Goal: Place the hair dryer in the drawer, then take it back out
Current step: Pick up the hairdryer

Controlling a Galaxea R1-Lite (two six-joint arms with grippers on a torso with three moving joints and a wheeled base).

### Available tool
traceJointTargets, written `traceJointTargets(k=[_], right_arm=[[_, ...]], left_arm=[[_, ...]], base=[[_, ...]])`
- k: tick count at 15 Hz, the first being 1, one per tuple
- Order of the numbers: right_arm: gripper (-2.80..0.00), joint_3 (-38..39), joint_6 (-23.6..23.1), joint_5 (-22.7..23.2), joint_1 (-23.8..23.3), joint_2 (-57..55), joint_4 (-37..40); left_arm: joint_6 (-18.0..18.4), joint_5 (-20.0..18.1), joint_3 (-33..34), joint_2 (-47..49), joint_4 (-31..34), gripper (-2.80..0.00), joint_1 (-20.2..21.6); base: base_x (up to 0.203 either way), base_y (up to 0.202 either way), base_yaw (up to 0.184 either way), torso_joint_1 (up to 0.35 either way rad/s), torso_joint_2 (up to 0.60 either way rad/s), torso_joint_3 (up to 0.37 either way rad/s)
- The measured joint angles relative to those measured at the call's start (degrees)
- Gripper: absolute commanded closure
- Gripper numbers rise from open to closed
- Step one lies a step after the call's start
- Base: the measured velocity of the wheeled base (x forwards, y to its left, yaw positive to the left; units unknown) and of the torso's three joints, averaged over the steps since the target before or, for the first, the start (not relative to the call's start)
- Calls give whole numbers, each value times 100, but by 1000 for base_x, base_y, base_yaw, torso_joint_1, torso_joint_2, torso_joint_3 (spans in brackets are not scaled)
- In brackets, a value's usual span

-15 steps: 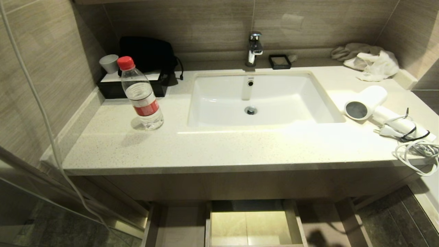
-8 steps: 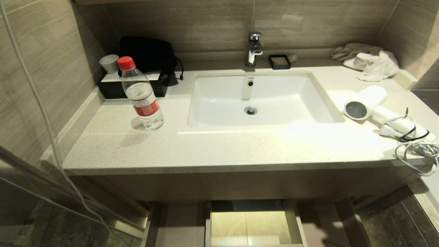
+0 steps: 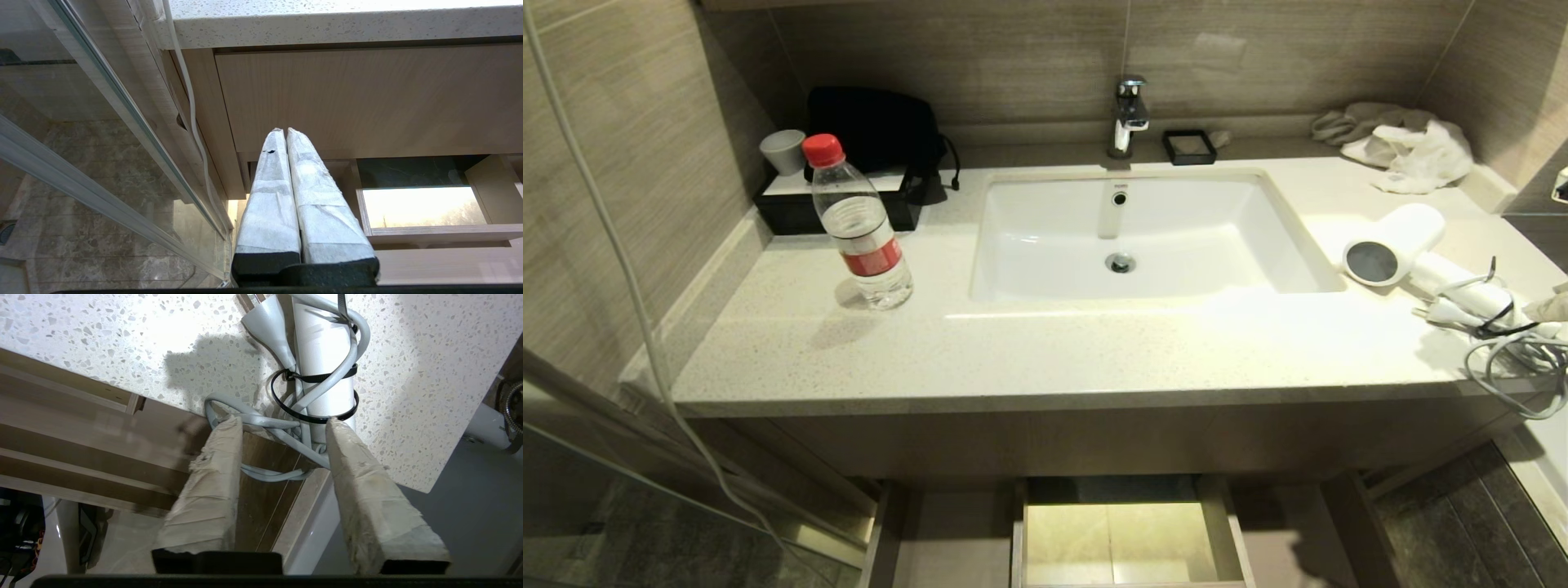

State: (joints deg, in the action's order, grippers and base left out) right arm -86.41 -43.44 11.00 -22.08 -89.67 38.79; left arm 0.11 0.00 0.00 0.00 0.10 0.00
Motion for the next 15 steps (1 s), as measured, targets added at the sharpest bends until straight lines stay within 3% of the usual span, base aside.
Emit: traceJointTargets(k=[4,7,15], right_arm=[[-280,-173,27,20,44,-443,-459],[-280,-330,24,350,175,-762,-997],[-280,-990,-82,522,306,-1486,-1092]], left_arm=[[-1,0,0,0,0,0,0],[-1,0,0,0,0,0,0],[-3,0,0,0,0,0,0]], base=[[0,0,0,0,0,0],[0,0,0,0,0,0],[0,0,0,0,0,0]])
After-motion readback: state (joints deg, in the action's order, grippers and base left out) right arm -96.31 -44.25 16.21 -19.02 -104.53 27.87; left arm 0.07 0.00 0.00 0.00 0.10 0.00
